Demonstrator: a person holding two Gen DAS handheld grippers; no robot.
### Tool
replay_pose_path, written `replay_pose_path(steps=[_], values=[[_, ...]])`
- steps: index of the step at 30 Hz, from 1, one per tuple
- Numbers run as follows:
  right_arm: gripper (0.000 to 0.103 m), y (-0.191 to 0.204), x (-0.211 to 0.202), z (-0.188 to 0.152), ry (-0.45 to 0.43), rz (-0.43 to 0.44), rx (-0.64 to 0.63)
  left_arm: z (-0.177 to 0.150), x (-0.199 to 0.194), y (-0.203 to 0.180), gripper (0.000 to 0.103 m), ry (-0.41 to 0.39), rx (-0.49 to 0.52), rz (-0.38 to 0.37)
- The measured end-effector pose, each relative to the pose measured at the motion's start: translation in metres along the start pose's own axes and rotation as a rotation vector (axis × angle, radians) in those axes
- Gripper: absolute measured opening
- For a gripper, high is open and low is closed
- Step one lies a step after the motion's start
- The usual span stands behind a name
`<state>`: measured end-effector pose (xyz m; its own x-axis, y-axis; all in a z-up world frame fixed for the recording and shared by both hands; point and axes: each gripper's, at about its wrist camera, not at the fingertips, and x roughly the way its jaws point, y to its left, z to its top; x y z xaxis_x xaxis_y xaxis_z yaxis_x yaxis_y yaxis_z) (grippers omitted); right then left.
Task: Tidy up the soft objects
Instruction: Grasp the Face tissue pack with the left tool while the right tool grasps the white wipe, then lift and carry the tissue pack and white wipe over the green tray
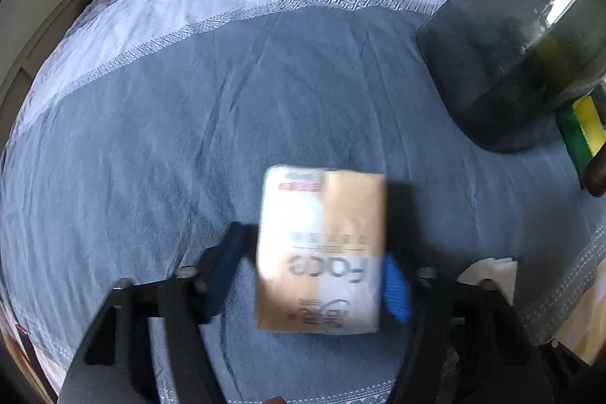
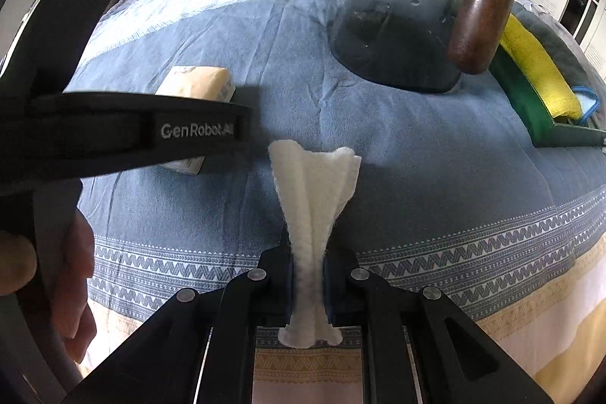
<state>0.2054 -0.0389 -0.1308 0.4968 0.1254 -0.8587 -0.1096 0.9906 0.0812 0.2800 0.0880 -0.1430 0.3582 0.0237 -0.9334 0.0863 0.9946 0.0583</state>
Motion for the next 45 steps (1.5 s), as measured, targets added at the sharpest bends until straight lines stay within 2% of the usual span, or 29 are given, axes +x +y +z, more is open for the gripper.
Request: replay_pose_path(steps=[10, 21, 34, 45], values=[[0.011, 0.002, 0.0, 0.0, -0.001, -0.008, -0.01, -0.004, -0.007, 0.001, 0.046, -0.035, -0.023, 0.011], [0.011, 0.008, -0.002, 0.0, -0.012, -0.01, -0.056, -0.014, -0.038, 0.009, 0.046, -0.106, -0.077, 0.042], [0.011, -0.008, -0.031, -0.008, -0.055, -0.014, -0.102, -0.029, -0.065, 0.01, 0.046, -0.14, -0.129, 0.051], [0.011, -0.036, -0.072, -0.028, -0.084, -0.042, -0.118, -0.056, -0.094, -0.014, 0.046, -0.159, -0.121, 0.044]])
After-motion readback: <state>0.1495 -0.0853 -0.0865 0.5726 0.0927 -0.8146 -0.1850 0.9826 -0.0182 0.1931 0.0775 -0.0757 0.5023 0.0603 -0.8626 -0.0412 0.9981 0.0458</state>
